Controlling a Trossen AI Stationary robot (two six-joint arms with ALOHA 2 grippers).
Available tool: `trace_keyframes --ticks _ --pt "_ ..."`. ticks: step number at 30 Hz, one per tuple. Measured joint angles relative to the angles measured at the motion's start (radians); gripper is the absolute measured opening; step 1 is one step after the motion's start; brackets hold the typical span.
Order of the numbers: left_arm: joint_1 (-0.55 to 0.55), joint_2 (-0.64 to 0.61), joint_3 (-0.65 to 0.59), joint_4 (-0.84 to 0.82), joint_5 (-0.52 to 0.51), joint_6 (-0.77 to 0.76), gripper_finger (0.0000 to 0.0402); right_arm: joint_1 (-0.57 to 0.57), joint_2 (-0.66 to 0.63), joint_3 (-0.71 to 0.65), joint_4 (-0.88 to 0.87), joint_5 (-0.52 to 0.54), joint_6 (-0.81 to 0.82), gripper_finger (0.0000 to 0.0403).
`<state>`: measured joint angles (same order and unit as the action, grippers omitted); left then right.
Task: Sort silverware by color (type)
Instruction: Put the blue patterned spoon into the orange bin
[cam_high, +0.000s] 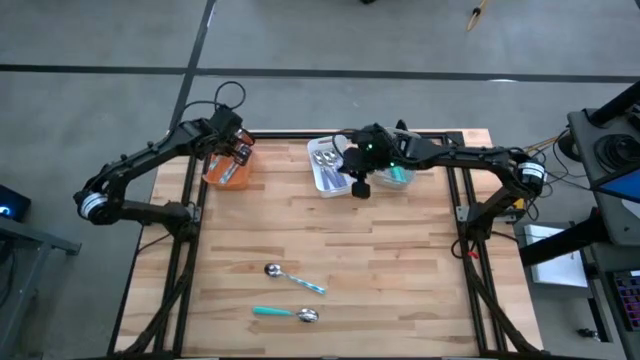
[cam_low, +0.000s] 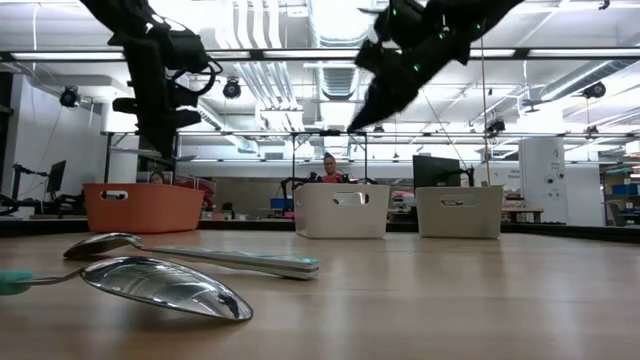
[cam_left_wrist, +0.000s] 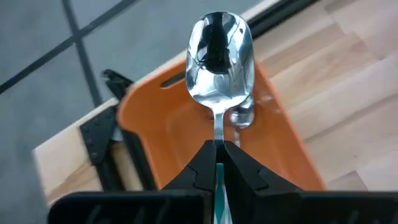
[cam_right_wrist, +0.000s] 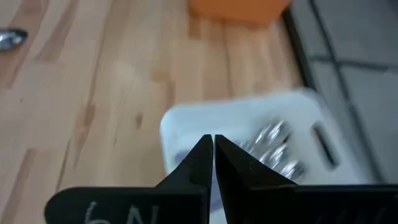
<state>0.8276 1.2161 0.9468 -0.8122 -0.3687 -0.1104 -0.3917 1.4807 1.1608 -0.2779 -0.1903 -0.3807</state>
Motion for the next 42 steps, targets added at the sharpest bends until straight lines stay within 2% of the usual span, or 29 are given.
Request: trace_keyframes --ticks 5,14,20,28,33,42 --pt "0.024 0.000 -0.056 0.061 0.090 0.013 0.0000 -0.030 -0.001 0.080 0.000 0.000 -0.060 0.0009" --pt "0.102 0.053 -0.120 0.168 0.174 0.010 0.0000 -0.130 0.008 0.126 -0.001 -0.001 -0.111 0.0009" --pt "0.159 0.143 -0.109 0.167 0.175 0.005 0.0000 -0.193 0.009 0.126 -0.001 -0.001 -0.111 0.0009" --pt "0.172 0.260 -0.093 0.169 0.175 0.005 0.0000 -0.232 0.009 0.126 -0.008 -0.010 -0.118 0.0009" --pt "0.172 0.297 -0.093 0.169 0.175 0.013 0.0000 -0.234 0.009 0.126 -0.032 -0.054 -0.117 0.0009" --pt "0.172 0.331 -0.093 0.171 0.174 0.020 0.0000 -0.233 0.009 0.126 -0.041 -0.054 -0.048 0.0009"
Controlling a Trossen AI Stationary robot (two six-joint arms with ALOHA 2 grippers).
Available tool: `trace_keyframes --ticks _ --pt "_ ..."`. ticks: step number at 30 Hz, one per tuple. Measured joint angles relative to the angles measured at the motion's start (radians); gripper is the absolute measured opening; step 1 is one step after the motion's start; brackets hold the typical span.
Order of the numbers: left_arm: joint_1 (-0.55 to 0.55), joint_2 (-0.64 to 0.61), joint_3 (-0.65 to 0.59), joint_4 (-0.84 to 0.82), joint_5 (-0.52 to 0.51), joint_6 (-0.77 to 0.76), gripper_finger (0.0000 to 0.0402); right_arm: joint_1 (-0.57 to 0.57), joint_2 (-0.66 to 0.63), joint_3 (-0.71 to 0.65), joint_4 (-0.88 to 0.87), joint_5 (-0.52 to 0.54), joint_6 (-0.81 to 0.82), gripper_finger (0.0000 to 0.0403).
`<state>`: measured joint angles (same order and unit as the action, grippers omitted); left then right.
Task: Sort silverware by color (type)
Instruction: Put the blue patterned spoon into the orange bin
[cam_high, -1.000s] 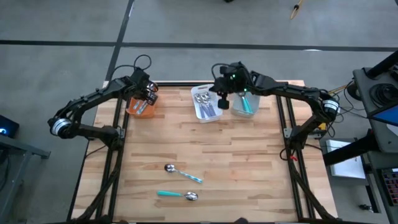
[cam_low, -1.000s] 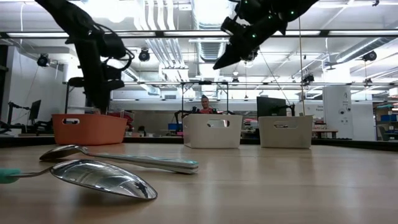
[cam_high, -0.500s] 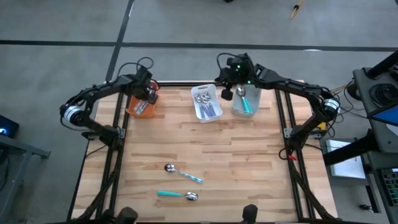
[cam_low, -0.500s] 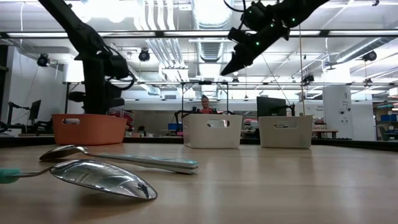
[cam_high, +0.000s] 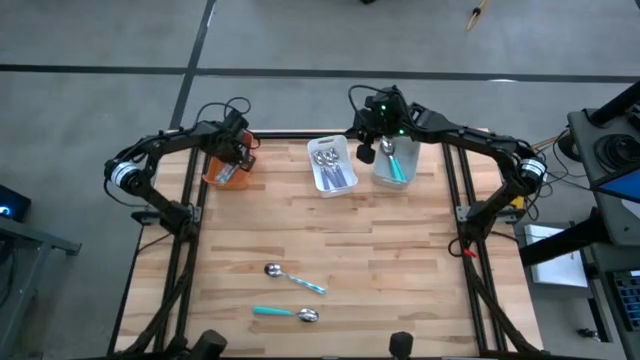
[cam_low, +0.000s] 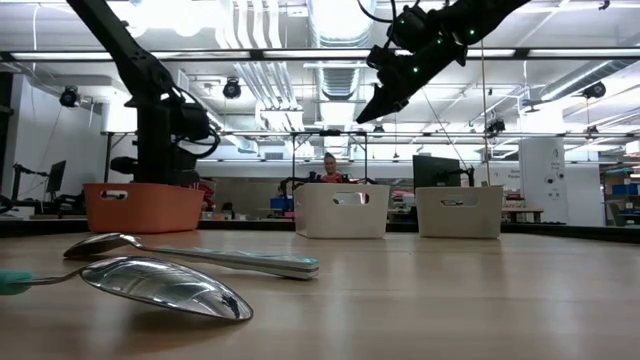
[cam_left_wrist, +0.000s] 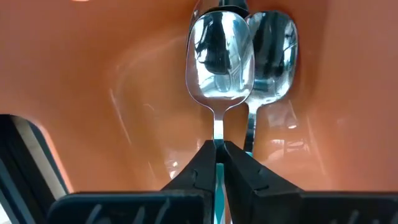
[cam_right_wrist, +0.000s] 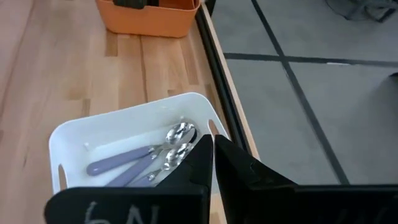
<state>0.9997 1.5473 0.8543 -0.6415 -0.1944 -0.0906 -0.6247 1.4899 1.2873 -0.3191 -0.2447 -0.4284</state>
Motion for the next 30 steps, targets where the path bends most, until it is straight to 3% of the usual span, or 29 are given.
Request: trace_keyframes --ticks 11,30 --pt "0.000 0.016 0.002 0.010 0.005 -0.004 0.0040 0.000 0.000 0.000 -0.001 0.000 0.039 0.0009" --pt "-0.001 -0.093 0.001 0.009 0.001 -0.004 0.0044 0.000 0.000 0.000 0.004 0.010 0.242 0.0009"
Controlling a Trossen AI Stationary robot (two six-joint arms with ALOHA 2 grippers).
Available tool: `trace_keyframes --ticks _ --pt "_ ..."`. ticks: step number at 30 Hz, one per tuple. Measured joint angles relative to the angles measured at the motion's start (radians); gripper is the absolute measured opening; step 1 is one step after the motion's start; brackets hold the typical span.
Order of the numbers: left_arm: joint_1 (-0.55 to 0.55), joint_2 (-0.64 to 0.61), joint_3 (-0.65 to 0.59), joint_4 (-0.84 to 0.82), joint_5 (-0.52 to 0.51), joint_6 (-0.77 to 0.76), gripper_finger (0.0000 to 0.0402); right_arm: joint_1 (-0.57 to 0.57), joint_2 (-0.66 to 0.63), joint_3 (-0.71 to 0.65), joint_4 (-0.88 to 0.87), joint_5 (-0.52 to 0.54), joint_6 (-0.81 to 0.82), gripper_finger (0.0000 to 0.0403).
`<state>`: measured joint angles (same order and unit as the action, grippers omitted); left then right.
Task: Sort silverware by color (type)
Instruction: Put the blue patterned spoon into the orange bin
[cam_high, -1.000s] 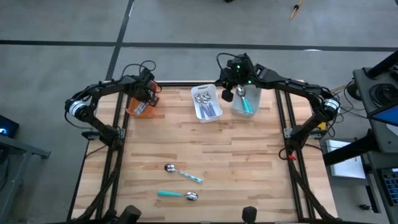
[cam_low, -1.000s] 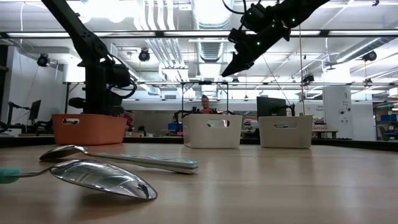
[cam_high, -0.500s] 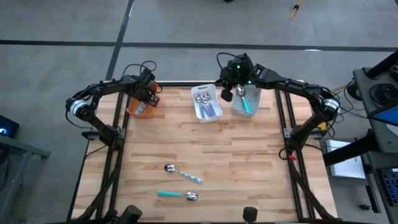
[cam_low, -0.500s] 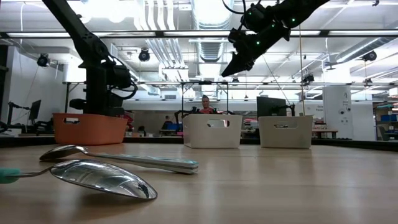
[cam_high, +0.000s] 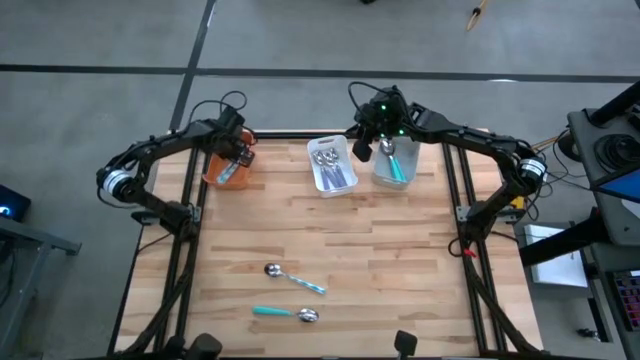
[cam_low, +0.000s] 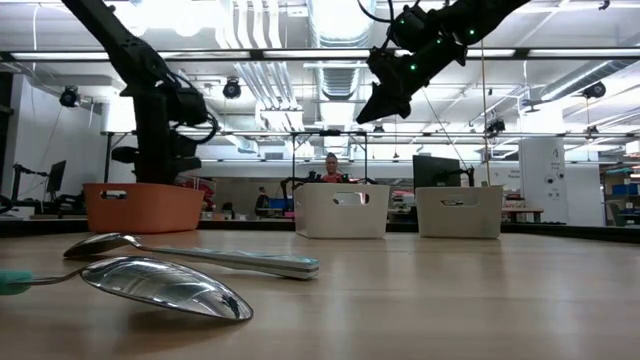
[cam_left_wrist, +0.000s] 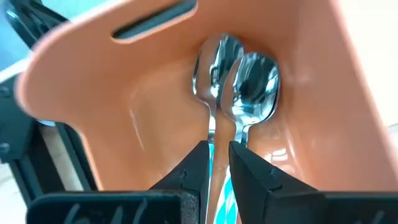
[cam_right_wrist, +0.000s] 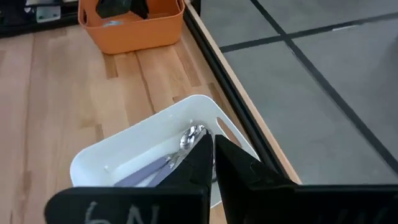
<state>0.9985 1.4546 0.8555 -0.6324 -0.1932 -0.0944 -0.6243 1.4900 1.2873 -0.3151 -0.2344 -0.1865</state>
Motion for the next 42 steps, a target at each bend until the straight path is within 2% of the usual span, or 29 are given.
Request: trace_keyframes --ticks 7,13,17,29,42 --pt "-0.023 -0.102 0.000 0.001 0.005 0.003 0.0044 0.000 0.000 0.000 0.002 0.001 0.038 0.0009" --pt "-0.087 -0.191 -0.001 0.013 0.113 0.013 0.0044 0.000 0.000 0.000 0.002 0.001 0.060 0.0009" --pt "-0.144 -0.235 -0.001 0.013 0.132 0.013 0.0044 0.000 0.000 0.000 0.002 0.001 0.104 0.0009" --pt "-0.410 -0.304 -0.011 0.030 0.134 0.012 0.0044 0.012 0.000 0.000 -0.002 0.001 0.195 0.0009" --pt "-0.732 -0.301 -0.015 0.042 0.134 -0.077 0.0044 0.197 -0.002 0.000 -0.057 0.000 0.274 0.0009"
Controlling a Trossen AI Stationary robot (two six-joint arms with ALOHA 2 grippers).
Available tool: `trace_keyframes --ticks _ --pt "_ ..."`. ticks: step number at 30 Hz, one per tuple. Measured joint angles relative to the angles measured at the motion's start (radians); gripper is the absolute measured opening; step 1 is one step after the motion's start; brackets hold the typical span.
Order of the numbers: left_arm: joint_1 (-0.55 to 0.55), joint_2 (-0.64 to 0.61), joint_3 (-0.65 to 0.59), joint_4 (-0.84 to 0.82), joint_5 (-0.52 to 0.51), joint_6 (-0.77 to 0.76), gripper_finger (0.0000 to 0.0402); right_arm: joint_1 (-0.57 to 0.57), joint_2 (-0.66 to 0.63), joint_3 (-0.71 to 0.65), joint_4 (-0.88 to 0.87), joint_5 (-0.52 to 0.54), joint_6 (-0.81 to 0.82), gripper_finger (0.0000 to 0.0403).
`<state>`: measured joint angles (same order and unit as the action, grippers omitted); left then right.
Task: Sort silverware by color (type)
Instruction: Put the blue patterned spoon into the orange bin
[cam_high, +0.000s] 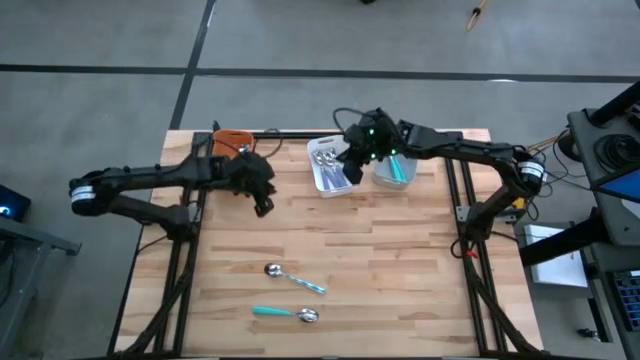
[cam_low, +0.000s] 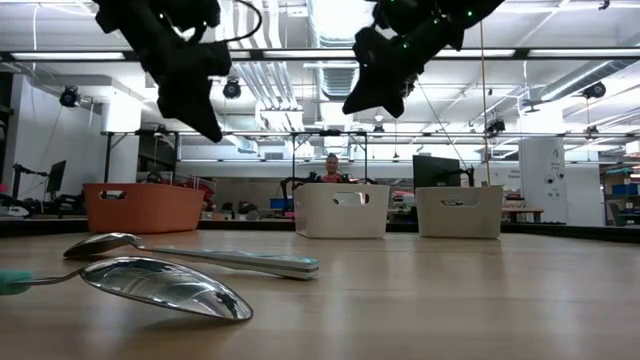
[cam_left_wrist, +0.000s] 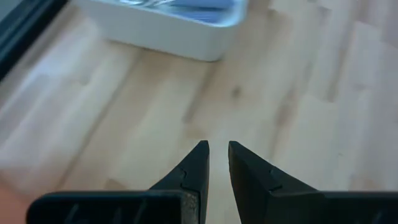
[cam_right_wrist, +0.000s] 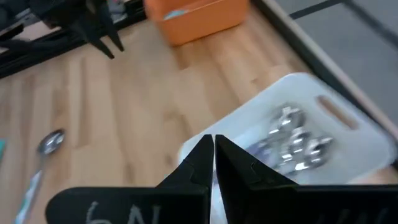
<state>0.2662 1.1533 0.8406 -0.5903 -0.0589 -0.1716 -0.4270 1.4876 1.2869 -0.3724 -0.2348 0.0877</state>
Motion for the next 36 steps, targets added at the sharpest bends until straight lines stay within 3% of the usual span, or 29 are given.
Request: trace_keyframes --ticks 8,15,26,36 --pt "-0.202 0.004 0.000 0.032 -0.004 -0.106 0.0044 0.184 0.000 0.000 -0.018 0.017 0.097 0.0009" --pt "-0.412 0.015 0.000 0.066 -0.017 -0.240 0.0044 0.402 0.000 0.000 -0.020 0.212 0.186 0.0009" --pt "-0.783 0.065 0.000 0.176 -0.224 -0.435 0.0044 0.709 0.068 0.000 0.013 0.468 0.434 0.0009" --pt "-0.957 0.182 0.000 0.356 -0.273 -0.504 0.0044 0.847 0.236 0.000 0.195 0.485 0.608 0.0009"
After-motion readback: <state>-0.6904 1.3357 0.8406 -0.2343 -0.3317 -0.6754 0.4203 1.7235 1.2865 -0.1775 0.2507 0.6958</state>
